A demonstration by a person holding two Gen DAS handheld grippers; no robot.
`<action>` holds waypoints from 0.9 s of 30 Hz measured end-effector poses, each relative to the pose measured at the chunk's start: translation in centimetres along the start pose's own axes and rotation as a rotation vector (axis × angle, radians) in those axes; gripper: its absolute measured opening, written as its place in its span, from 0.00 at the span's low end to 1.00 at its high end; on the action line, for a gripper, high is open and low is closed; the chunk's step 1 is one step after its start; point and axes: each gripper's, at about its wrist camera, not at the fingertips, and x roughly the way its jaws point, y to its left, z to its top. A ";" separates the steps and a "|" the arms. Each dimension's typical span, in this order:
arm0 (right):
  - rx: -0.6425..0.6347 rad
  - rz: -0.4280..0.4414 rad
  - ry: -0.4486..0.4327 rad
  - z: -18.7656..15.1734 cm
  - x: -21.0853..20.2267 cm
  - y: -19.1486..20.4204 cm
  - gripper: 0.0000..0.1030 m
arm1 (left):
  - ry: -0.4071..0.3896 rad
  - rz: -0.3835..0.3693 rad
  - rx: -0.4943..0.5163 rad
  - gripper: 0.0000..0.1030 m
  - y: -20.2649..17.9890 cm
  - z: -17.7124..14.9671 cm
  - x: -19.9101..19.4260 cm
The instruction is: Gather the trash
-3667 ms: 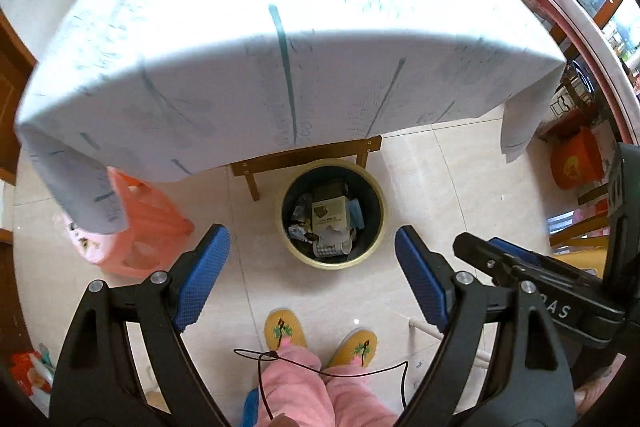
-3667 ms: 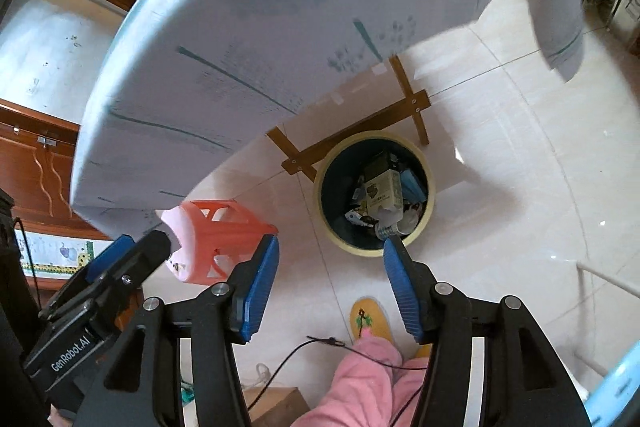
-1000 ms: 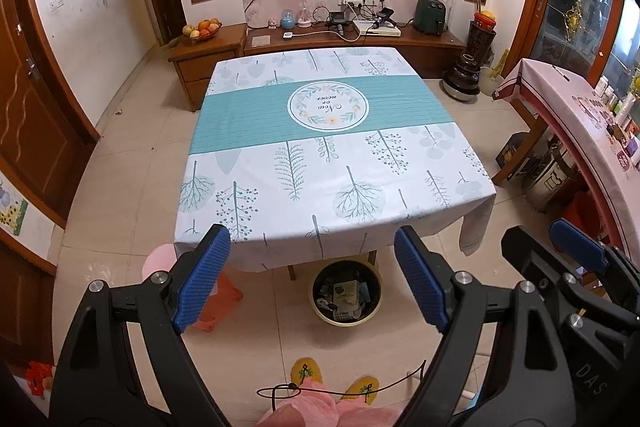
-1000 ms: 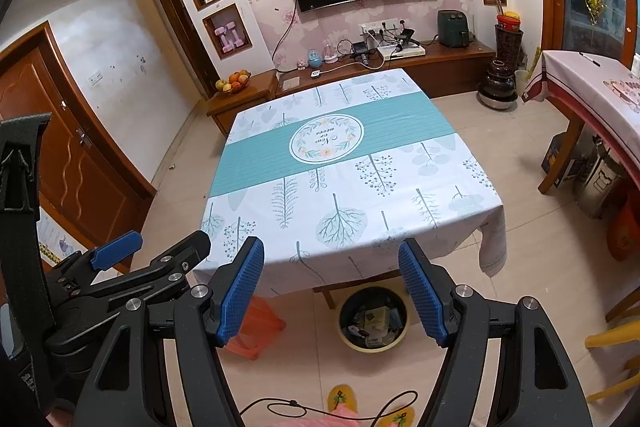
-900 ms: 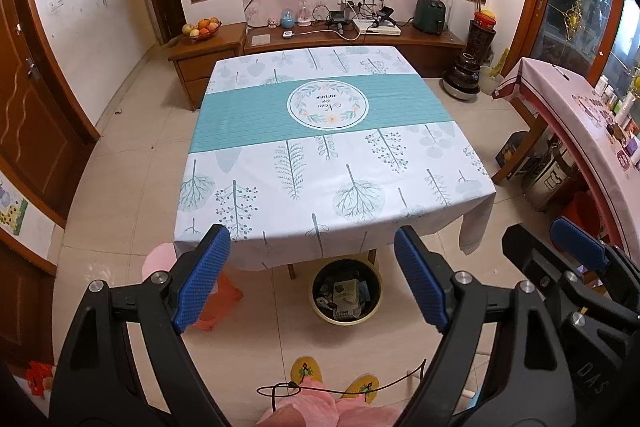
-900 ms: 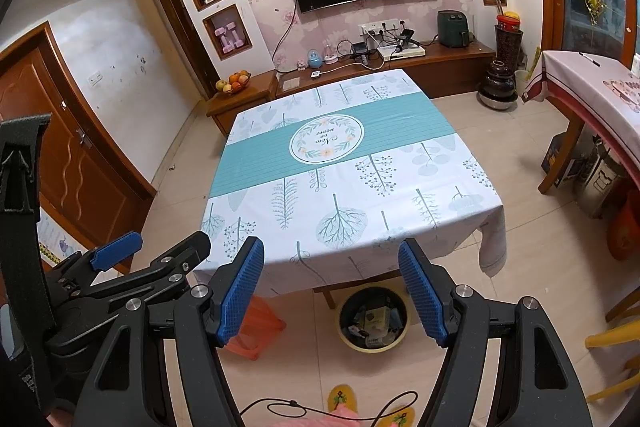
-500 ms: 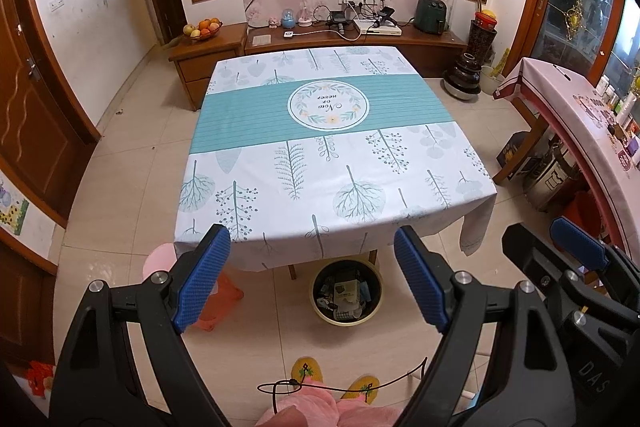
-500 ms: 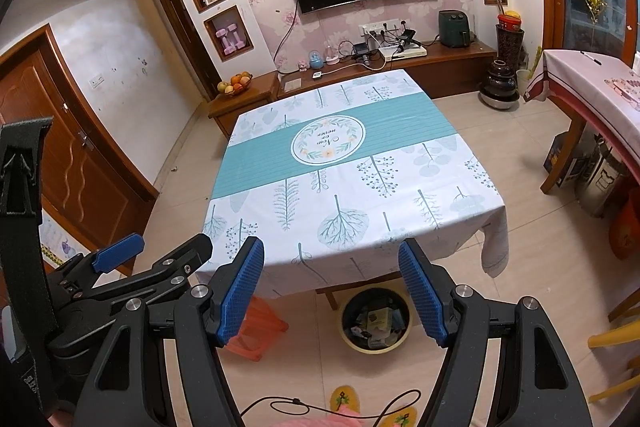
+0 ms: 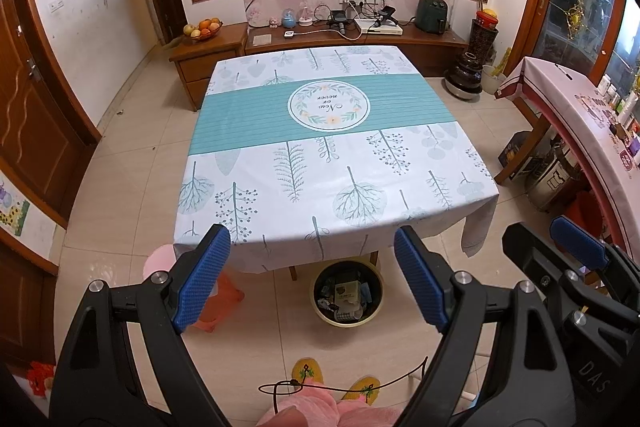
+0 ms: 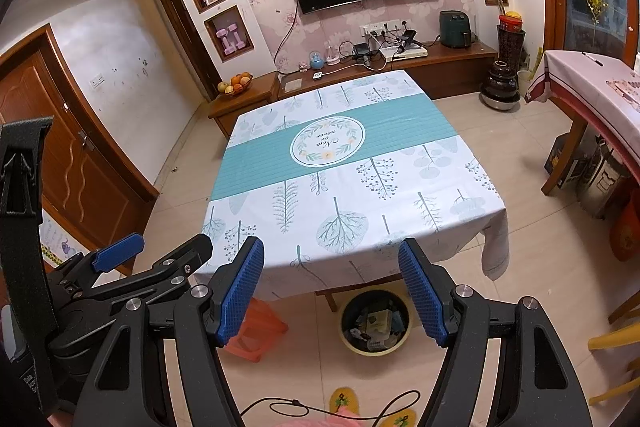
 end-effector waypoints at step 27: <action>0.007 -0.002 0.002 -0.2 0.0 0.6 0.69 | 0.010 0.010 -0.005 0.80 0.7 -0.3 0.8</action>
